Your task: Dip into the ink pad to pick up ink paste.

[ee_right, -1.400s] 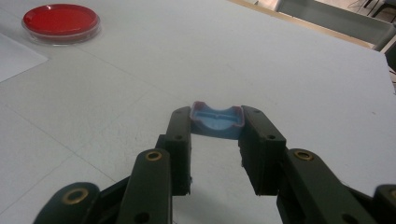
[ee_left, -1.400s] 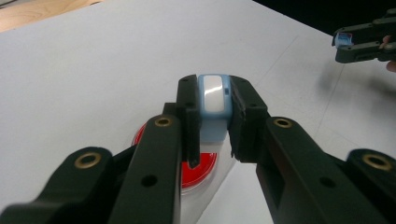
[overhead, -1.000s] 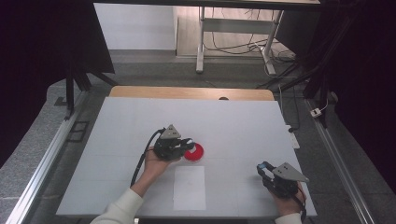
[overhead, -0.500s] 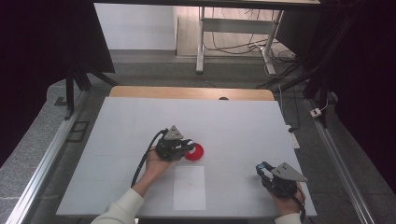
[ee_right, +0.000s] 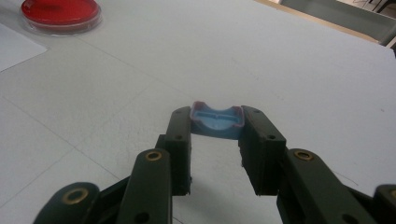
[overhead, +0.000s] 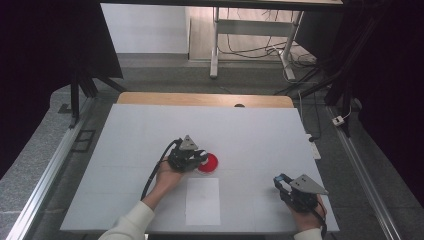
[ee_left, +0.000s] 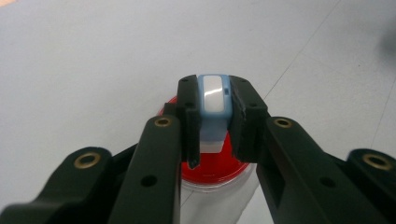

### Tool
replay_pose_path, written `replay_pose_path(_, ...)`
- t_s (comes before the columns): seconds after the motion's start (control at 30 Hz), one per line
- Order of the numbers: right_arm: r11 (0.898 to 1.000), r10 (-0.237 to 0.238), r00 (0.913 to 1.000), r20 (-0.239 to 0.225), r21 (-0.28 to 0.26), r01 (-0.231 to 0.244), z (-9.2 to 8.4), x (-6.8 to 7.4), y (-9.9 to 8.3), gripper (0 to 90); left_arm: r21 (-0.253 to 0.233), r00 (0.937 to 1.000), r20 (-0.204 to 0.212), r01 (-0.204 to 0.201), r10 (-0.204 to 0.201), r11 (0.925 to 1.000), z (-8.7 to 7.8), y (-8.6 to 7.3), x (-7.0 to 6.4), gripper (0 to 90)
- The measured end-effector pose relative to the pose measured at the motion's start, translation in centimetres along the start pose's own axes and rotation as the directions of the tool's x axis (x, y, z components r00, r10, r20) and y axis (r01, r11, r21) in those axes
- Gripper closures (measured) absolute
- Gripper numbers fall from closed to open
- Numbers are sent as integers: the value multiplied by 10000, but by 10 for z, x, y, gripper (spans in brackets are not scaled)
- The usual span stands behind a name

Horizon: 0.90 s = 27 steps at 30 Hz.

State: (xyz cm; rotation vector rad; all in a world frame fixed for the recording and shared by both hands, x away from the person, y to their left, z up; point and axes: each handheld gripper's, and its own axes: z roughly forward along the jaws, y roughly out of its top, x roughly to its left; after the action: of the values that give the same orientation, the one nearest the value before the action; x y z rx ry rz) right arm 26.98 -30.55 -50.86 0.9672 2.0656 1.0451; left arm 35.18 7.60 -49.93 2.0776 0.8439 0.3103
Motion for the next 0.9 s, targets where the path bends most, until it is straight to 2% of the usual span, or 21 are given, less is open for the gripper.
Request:
replay_pose_path(0.23, 10000, -10, 10000, -20, 42, 10, 1, 0, 0, 646, 134, 9998, 203, 22, -24, 9999, 3, -1, 1, 757)
replay_pose_path(0.37, 10000, -19, 10000, -33, 47, 19, 0, 0, 0, 646, 269, 9999, 70, -129, 127, 9996, 4, -2, 0, 758)
replay_pose_path(0.9, 10000, -25, 10000, -8, 52, 25, 0, -1, 0, 646, 450, 9995, -105, -289, 294, 9986, 5, -2, 0, 759)
